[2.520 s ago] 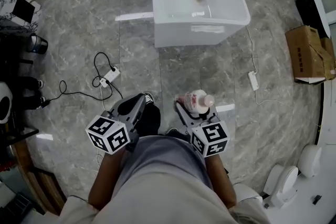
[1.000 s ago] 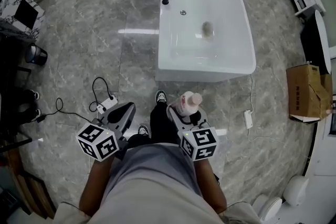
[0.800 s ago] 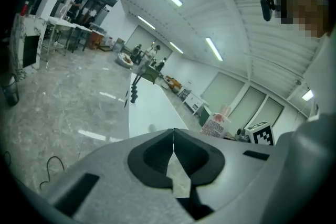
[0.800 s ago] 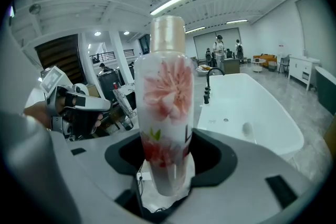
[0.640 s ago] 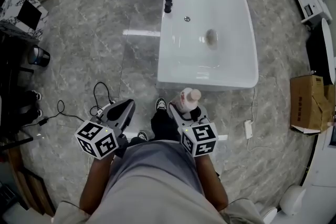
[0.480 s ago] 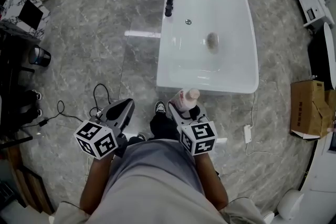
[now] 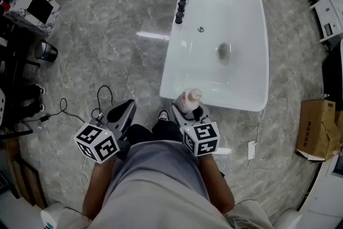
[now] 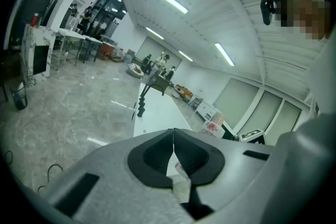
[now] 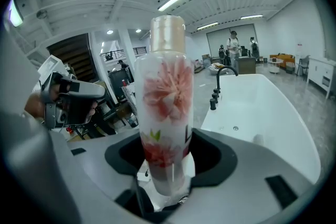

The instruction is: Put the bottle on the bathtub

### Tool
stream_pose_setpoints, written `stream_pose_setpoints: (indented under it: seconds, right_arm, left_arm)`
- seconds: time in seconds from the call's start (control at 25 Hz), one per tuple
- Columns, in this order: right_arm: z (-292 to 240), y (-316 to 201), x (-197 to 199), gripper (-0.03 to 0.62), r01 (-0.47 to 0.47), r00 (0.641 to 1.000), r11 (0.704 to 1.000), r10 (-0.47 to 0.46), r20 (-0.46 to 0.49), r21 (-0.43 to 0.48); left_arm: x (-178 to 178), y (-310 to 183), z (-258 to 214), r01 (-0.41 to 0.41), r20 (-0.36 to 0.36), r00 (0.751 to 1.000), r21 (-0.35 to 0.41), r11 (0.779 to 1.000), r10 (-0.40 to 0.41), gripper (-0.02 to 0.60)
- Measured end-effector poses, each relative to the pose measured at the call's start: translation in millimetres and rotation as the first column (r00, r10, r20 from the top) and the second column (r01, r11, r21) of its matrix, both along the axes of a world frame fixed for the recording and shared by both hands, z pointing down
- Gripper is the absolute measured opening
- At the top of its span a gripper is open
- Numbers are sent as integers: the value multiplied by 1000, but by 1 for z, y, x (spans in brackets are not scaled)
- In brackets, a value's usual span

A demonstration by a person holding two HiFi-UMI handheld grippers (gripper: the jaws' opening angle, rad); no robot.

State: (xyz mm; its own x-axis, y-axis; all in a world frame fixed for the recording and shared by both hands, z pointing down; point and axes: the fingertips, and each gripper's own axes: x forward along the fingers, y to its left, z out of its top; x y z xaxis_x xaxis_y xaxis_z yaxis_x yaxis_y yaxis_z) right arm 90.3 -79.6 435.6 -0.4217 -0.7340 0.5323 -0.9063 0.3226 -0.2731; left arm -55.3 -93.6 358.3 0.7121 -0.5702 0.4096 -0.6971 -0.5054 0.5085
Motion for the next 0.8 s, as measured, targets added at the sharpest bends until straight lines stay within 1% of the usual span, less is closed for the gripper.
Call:
stream_pose_setpoints:
  seconds: [0.24,0.36,0.44,0.56,0.68,0.8]
  right_arm:
    - [20,-13,6,236,45,999,999,-45,-7,-17]
    - [28,-18,5,236,71,997,997,-71,-5,-38]
    - [34,-23,5,236,80,997,996,-80,-6,-45]
    - [44,-29,2,236,84,996,995,-84,-4,-55]
    - [51,-39,-1,236,87,996,994,-86,19,-65]
    - [61,-46,-3,236,91,996,993,-90,13,-70]
  left_arm:
    - [8,2,8,34,2,999,-21,999,-34,8]
    - [8,2,5,62,-39,997,-48,997,-64,8]
    - [9,0,4,72,-53,996,-52,996,-75,8]
    - [7,0,9,67,-42,997,-66,996,-70,8]
    - [4,-4,11,66,-28,997,-83,994,-69,8]
    - [2,-11,15,66,-19,997,-91,994,-68,8]
